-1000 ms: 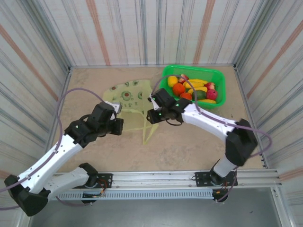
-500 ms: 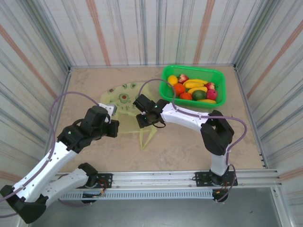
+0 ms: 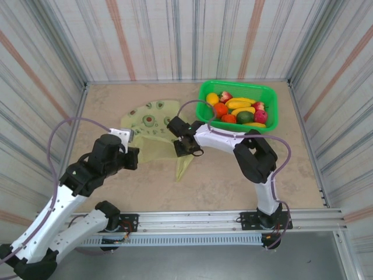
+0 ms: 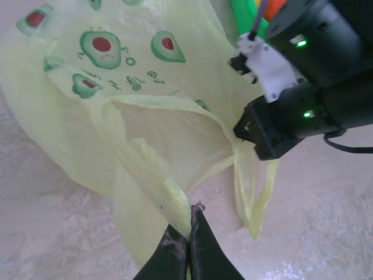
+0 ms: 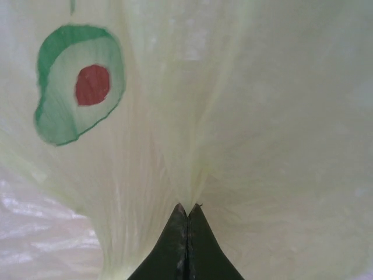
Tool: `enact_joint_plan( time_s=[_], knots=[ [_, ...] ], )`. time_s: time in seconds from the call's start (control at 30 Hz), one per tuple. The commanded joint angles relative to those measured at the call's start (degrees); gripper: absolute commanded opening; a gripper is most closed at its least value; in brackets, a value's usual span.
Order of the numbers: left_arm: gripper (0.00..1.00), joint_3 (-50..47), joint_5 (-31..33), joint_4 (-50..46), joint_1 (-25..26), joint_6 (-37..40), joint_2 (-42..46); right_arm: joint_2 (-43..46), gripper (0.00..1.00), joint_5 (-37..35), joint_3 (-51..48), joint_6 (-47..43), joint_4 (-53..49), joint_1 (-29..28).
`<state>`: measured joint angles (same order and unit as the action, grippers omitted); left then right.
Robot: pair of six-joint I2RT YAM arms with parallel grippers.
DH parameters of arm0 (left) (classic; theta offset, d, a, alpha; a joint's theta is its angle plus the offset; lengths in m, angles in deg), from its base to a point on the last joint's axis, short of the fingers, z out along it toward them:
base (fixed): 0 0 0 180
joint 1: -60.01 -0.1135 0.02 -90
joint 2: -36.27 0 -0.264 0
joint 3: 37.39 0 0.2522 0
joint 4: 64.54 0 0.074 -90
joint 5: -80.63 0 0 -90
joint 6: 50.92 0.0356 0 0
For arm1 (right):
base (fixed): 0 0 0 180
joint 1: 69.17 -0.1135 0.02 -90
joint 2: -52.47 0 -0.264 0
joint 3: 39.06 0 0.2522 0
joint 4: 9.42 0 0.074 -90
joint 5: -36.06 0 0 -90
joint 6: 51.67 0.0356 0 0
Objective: Place the fake fruits into the plastic bag and tie a complex knot
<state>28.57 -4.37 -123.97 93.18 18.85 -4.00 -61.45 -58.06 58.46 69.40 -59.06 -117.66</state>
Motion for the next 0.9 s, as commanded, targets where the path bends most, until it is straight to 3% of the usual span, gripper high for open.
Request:
enact_joint_plan(
  time_s=[0.0,0.13,0.37,0.63,0.87],
  knots=[
    [0.0,2.91,3.47,-1.8,-1.38,3.37,1.94,10.58,0.0,5.83,-3.76,0.85,5.43,1.98],
    [0.0,4.52,4.79,-2.1,-2.53,5.97,1.77,20.84,0.0,14.53,-8.51,2.24,11.24,4.68],
    [0.0,5.78,4.7,0.2,-2.94,7.08,0.35,34.8,0.0,21.65,-14.17,5.5,15.82,7.57],
    [0.0,10.71,4.1,5.15,-2.98,8.0,0.46,42.19,0.0,25.72,-20.45,10.13,19.43,10.1],
    [0.0,18.89,-3.88,5.97,-2.99,8.42,-2.49,45.1,0.0,26.96,-22.21,13.26,21.79,11.14]
  ],
)
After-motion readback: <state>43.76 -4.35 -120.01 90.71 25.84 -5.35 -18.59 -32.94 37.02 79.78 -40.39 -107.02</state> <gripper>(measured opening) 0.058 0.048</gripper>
